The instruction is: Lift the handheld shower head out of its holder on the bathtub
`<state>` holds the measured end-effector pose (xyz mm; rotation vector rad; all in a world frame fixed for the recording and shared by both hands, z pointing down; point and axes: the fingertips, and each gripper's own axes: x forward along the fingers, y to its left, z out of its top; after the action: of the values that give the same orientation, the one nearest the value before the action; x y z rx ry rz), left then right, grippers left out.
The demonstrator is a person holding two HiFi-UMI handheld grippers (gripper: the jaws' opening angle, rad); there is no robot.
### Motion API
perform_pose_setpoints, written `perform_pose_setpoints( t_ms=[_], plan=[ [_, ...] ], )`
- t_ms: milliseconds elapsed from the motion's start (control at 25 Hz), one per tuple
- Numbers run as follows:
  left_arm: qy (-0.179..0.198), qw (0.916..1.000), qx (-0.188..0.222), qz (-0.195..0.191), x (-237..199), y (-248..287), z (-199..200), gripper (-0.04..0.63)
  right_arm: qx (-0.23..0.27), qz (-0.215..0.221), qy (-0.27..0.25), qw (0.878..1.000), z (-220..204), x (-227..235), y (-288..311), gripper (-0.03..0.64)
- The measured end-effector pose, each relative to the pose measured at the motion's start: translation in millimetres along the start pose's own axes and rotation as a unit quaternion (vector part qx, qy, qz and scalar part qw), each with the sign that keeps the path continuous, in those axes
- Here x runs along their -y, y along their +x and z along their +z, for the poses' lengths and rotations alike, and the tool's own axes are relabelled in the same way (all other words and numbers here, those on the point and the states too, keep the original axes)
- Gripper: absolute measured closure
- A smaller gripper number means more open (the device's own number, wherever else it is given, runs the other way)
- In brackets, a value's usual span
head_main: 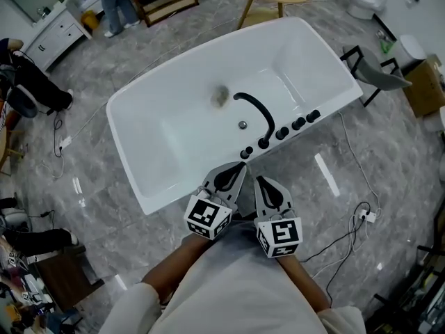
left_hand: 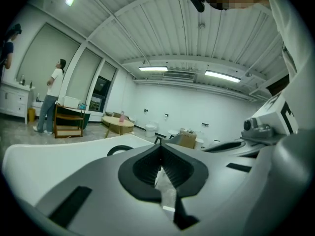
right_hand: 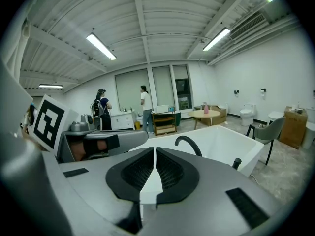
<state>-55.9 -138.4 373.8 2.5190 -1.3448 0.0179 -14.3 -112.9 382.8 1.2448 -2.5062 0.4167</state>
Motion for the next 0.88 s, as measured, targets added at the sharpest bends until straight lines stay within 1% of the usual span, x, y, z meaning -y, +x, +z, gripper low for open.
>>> perform_pose_setpoints(
  t_ms=[80, 120, 280, 360, 440, 560, 640, 760, 880],
  plan=[
    [-0.028, 0.9996, 0.003, -0.002, -8.1, 4.9, 3.4, 0.589, -0.005, -0.001, 0.001, 1.0, -3.9, -3.7, 7.0, 0.595],
    [-0.031, 0.9995, 0.003, -0.005, -9.0, 8.6, 4.4, 0.589, -0.009, -0.002, 0.003, 1.0, -5.8, -4.6, 9.7, 0.594],
    [-0.018, 0.9997, -0.005, -0.018, -6.0, 13.5, -1.7, 0.589, -0.01, -0.012, 0.015, 1.0, -3.8, -4.1, 11.3, 0.595],
    [-0.023, 0.9995, -0.002, -0.019, -8.4, 11.6, -5.2, 0.589, 0.004, -0.024, 0.022, 0.999, 6.1, 3.6, 9.5, 0.595],
    [-0.031, 0.9994, -0.005, -0.011, -12.7, 14.2, -12.7, 0.589, 0.007, -0.038, 0.023, 0.999, 10.9, 15.4, 14.0, 0.595],
    [-0.045, 0.9988, -0.021, 0.002, -16.2, 26.9, -30.3, 0.589, -0.007, -0.045, 0.03, 0.999, 4.6, 31.7, 28.9, 0.594],
    [-0.046, 0.9985, -0.028, 0.006, -18.9, 40.5, -45.2, 0.589, -0.013, -0.041, 0.021, 0.999, -4.1, 43.2, 43.2, 0.594],
    [-0.049, 0.9979, -0.04, 0.012, -27.6, 55.5, -76.1, 0.589, -0.024, -0.038, 0.006, 0.999, -26.4, 58.3, 65.9, 0.594],
    [-0.054, 0.9966, -0.06, 0.017, -32.9, 55.8, -100.0, 0.589, -0.036, -0.035, 0.004, 0.999, -44.8, 61.6, 77.8, 0.595]
  ],
)
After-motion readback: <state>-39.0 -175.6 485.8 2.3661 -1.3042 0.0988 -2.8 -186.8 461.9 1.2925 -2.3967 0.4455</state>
